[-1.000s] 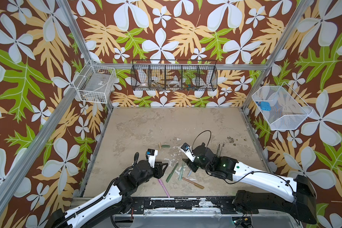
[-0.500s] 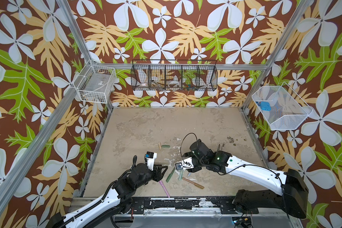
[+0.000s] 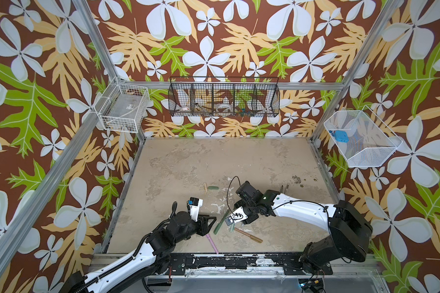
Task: Open the pen caps
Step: 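Move right gripper down over the mint green pen on the table, then close right gripper around the mint green pen's body below its cap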
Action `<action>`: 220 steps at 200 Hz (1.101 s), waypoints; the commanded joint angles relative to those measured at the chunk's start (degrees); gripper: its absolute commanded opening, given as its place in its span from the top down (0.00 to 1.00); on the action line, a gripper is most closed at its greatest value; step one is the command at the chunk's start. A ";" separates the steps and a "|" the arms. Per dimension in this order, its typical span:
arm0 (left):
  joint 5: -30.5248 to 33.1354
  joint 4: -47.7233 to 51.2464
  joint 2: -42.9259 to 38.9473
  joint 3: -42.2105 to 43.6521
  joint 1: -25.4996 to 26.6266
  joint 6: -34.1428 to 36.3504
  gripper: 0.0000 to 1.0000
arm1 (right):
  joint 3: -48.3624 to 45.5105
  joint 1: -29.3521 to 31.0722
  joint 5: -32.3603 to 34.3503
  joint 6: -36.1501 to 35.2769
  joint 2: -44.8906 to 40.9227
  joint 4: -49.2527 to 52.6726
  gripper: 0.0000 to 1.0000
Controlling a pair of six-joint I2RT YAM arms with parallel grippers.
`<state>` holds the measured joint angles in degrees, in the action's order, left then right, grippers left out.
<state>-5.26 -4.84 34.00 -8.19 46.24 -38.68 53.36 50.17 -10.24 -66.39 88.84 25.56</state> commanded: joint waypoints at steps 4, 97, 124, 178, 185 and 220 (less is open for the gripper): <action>-0.15 -0.31 -0.56 -0.05 0.08 -0.88 0.50 | -0.13 0.01 -1.56 -1.58 1.50 -0.51 0.45; 0.45 -0.27 -0.35 -0.26 0.08 -0.61 0.52 | 3.12 -2.39 -5.12 -0.68 7.86 -0.38 0.53; 0.86 -0.23 -0.98 0.11 0.07 -0.87 0.53 | 3.47 -2.51 -4.80 -0.68 9.61 -0.01 0.56; 1.15 -0.15 -1.61 0.30 0.08 -0.97 0.53 | 3.89 -2.92 -4.79 -0.11 11.35 0.65 0.59; 1.12 -0.16 -1.62 0.19 0.08 -1.08 0.53 | 3.80 -3.02 -4.50 -0.13 11.52 0.87 0.61; 1.04 -0.04 -2.00 0.20 0.08 -1.10 0.54 | 3.44 -3.82 -3.65 0.33 12.08 1.28 0.65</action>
<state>-4.56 -4.78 32.23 -7.88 46.24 -39.40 56.99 46.85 -15.27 -66.65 100.07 24.77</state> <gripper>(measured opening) 0.462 0.375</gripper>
